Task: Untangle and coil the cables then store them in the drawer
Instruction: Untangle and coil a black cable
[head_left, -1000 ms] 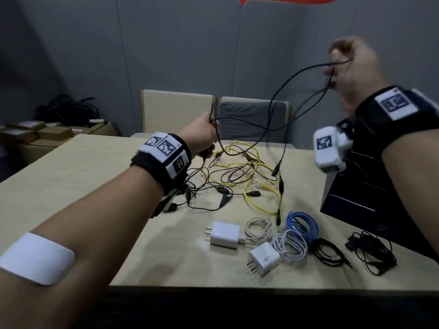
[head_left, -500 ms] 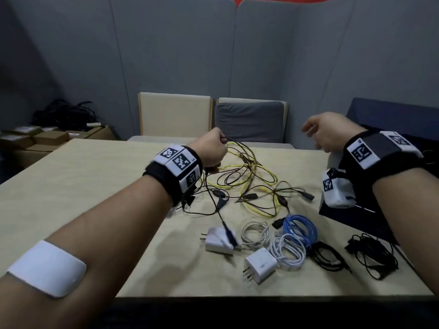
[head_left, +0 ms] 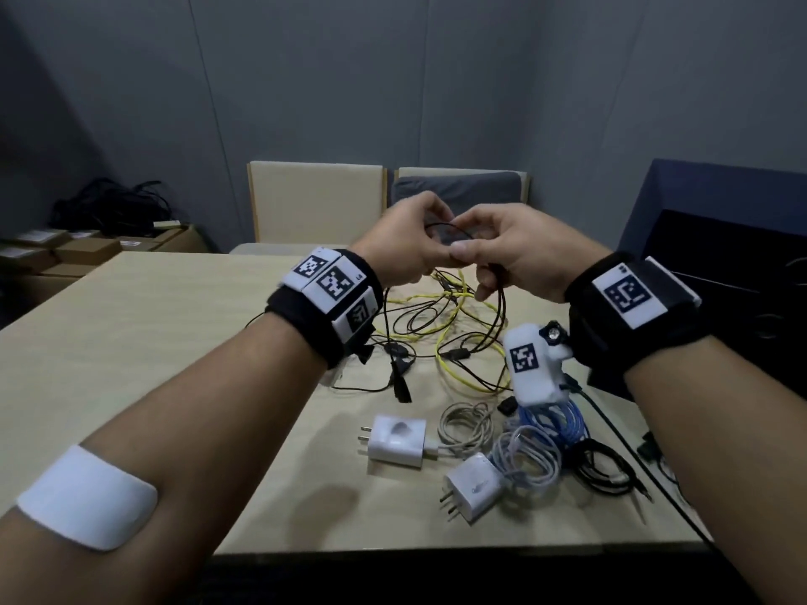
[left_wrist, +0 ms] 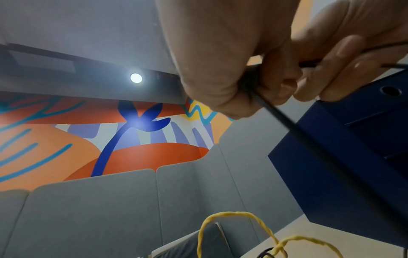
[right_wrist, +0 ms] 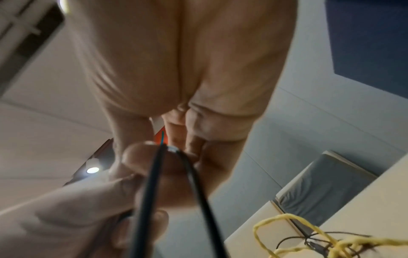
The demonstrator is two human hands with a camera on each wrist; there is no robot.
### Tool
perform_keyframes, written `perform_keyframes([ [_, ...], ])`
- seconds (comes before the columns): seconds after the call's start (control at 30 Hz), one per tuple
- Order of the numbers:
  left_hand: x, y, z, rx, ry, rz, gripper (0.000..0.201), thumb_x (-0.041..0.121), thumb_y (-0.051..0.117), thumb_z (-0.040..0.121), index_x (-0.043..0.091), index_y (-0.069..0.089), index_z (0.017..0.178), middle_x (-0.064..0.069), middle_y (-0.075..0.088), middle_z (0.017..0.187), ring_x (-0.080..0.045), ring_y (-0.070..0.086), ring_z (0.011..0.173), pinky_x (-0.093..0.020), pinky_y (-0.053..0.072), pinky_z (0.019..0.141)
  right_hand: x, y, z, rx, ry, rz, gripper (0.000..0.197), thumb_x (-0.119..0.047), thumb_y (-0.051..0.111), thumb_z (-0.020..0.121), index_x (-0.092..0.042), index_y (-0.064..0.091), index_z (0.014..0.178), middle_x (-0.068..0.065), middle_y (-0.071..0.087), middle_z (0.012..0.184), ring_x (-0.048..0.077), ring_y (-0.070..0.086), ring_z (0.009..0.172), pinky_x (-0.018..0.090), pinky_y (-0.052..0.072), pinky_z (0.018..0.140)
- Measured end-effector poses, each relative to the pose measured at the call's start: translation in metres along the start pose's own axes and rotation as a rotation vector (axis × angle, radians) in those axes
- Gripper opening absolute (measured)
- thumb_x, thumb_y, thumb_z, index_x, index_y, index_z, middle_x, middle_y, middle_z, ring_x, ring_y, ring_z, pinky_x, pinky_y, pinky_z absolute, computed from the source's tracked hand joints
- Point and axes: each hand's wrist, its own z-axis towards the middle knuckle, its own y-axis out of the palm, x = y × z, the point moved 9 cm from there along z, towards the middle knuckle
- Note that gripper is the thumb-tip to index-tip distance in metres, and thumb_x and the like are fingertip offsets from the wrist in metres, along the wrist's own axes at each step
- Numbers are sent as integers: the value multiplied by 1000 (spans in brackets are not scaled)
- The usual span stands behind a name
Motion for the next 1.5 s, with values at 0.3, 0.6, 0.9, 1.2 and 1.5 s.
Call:
perform_keyframes([
  [0.3,-26,-7,0,-140,-114,-13,29,36,63,91,9,60,79,5,49,55,-10,38,47,-21,30,44,7,-43,18,283,-180,-306,19,-23,58,98,-20,64,80,-18,47,47,1,39,43,20,31,49],
  [0.6,-26,-8,12,-174,-132,-618,30,44,56,78,16,53,68,12,28,49,-2,20,40,-18,8,42,21,-31,37,318,-245,-318,28,-57,47,92,-38,66,85,-30,63,73,-8,56,74,27,43,71],
  [0.9,-37,-26,35,-71,-50,-805,48,52,40,83,11,62,99,3,43,54,-1,24,32,-15,9,39,39,-40,69,350,-293,-224,14,-28,48,102,-26,60,109,-26,56,63,0,46,55,26,37,59],
  [1.2,-64,-22,45,-22,-19,-866,38,40,40,90,9,62,96,-1,46,55,-6,29,36,-16,17,35,53,-24,83,273,-216,29,15,-7,47,101,-16,54,92,2,52,65,17,51,51,41,52,51],
  [1.5,-100,-34,48,124,-18,-1064,37,28,41,91,4,60,113,2,48,53,-2,25,33,-17,12,39,87,-2,100,263,-157,-208,13,-27,59,96,-23,70,91,2,67,73,20,57,67,36,46,64],
])
